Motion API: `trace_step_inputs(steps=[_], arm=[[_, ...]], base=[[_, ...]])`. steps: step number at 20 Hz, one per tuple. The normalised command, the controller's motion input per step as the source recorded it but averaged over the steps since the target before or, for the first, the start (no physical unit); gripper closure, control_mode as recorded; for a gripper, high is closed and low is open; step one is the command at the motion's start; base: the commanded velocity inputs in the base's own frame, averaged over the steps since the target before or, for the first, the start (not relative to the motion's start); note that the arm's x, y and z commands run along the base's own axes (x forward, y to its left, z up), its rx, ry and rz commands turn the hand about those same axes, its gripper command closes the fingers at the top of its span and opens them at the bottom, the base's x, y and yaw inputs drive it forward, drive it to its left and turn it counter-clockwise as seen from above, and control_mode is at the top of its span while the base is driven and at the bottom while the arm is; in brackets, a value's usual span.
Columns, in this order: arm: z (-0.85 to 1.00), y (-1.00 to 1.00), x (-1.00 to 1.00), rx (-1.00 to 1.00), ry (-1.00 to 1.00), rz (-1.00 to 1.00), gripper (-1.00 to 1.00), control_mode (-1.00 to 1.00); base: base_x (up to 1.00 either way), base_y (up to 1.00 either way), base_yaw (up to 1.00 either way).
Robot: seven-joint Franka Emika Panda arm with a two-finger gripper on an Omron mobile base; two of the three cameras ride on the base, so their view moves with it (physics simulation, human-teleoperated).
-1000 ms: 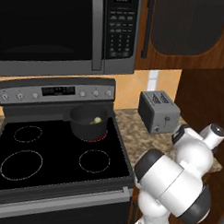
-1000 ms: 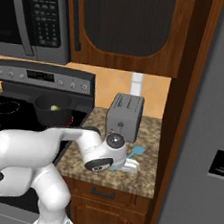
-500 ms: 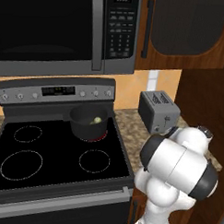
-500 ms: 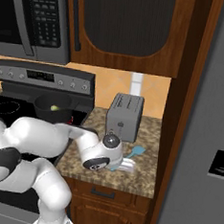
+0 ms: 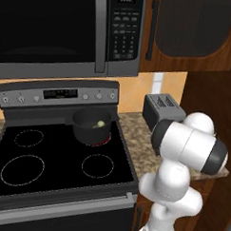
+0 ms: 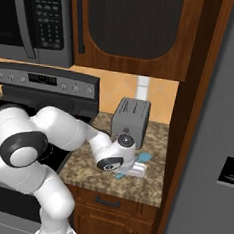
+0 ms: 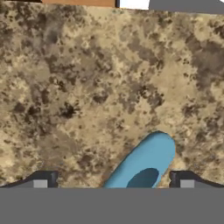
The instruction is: Put the cucumber and cucumber in the pot. Retrieve the spatula and lightly stir the vegetables in the pot.
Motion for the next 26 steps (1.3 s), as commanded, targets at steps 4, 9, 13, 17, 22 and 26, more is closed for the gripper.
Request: trace_step_inputs(steps=[4,9,13,17,22,26], arm=[[-0.34,0.05,0.18,0.04,0.07,-0.32,1.00,-1.00],[-0.27,0.01,0.00,0.05,0.02,-0.31,1.00,-1.00],[0.01,0.22,-0.09,0.01,0.00,-0.25,1.00,-1.00],[0.55,0.18,-0.60,-0.02,-0.01,-0.14,1.00,-1.00],[1.00,0.01,-0.93,-0.03,0.00,-0.13,1.00,-1.00],[1.00,0.14,-0.83,-0.07,0.10,-0.06,1.00,-1.00]], base=[[0.00,0.00,0.00],[0.00,0.00,0.00],[0.00,0.00,0.00],[0.00,0.00,0.00],[0.00,0.00,0.00],[0.00,0.00,0.00]])
